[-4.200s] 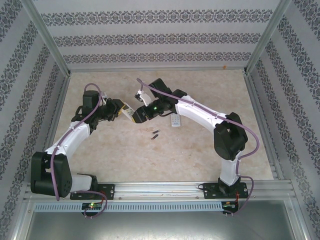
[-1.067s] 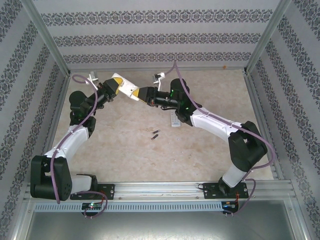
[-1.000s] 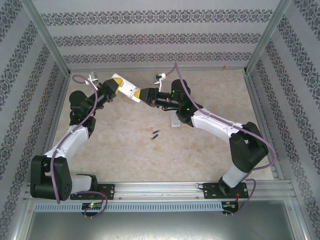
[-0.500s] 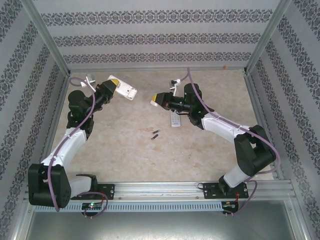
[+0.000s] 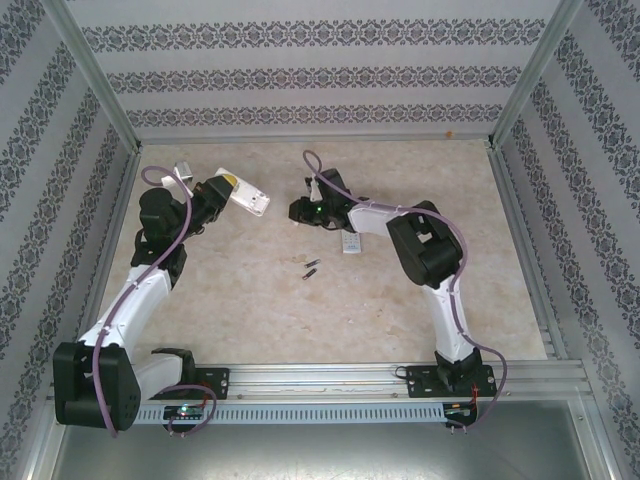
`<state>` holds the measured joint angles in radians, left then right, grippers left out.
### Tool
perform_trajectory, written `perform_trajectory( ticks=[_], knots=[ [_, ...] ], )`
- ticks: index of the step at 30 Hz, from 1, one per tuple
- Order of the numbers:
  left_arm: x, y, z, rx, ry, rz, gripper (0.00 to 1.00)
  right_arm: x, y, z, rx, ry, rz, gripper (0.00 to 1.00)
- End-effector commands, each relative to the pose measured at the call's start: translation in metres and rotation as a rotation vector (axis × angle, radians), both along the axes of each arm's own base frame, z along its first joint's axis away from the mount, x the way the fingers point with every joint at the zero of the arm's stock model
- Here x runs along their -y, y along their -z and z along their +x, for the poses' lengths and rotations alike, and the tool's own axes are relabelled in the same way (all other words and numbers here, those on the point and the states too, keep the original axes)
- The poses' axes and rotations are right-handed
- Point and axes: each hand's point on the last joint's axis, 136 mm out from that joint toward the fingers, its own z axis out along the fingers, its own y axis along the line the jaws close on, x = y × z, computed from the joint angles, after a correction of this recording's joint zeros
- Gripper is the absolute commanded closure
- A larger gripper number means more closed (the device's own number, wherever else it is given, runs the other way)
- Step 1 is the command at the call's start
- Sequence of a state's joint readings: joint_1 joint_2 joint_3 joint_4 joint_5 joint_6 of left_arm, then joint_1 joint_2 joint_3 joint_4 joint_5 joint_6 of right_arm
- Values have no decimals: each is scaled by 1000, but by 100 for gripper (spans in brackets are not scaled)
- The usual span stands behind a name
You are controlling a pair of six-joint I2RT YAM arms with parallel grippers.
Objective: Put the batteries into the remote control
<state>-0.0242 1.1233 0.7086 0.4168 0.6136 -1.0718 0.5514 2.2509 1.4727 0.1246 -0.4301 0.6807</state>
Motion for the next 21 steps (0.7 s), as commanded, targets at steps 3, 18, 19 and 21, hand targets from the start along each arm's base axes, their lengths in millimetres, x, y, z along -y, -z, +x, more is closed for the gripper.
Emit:
perform_trajectory(
  ticks=[3,18,19,21],
  knots=[
    [-4,-1,1,21,-21,21,100,17,5,8,-8,60,-59,61],
    [6,1,7,15,13,11,100,34,-223,-76,659,-239,5,14],
    [8,2,6,18,22,15,100,23,-234,-96,760,-329,-22,8],
    [15,0,5,38,47,10,100,7,-244,-119,881,-433,-68,2]
  ],
)
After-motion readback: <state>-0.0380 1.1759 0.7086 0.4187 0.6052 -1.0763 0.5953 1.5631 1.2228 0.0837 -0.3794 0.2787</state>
